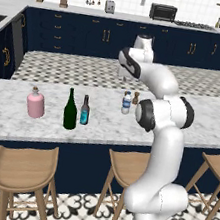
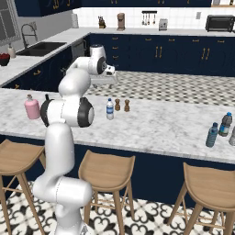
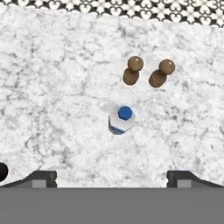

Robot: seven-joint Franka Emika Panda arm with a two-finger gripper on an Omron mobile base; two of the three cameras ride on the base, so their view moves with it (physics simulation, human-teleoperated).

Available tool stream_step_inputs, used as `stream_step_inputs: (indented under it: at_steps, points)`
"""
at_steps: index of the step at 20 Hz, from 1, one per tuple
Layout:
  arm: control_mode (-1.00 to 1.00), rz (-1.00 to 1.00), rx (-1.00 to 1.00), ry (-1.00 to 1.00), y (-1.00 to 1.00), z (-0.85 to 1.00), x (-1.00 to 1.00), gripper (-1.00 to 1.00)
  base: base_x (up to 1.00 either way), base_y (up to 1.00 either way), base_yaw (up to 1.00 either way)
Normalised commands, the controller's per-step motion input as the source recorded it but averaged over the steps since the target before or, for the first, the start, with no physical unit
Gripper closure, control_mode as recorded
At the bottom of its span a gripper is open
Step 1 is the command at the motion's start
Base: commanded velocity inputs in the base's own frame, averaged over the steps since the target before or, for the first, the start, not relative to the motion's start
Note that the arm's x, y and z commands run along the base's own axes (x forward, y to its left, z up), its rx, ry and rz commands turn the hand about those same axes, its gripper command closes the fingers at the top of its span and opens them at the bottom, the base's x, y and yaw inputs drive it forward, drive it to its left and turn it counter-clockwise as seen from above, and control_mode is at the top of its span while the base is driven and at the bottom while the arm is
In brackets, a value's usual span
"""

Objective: Move the plastic bottles in the middle to the plastics group, and the glass bottles in the middle to the glass group.

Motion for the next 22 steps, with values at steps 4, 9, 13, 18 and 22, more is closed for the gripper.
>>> stream_step_inputs:
  at_steps: [4,9,13,18,22]
  points:
    - [-1.0,0.0,0.0,-0.19,-0.08,-0.51,0.05,-1.0,0.0,0.0,0.0]
    - [-1.0,0.0,0.02,-0.23,0.0,-0.53,0.03,-1.0,0.0,0.0,0.0]
    - [-1.0,0.0,0.04,-0.25,0.0,-0.25,0.0,-1.0,0.0,0.0,0.0]
    - [-1.0,0.0,0.0,-0.05,-0.2,-0.02,-0.36,-1.0,0.0,0.0,0.0]
    - [-1.0,0.0,0.0,0.0,-0.16,-0.02,-0.13,-1.0,0.0,0.0,0.0]
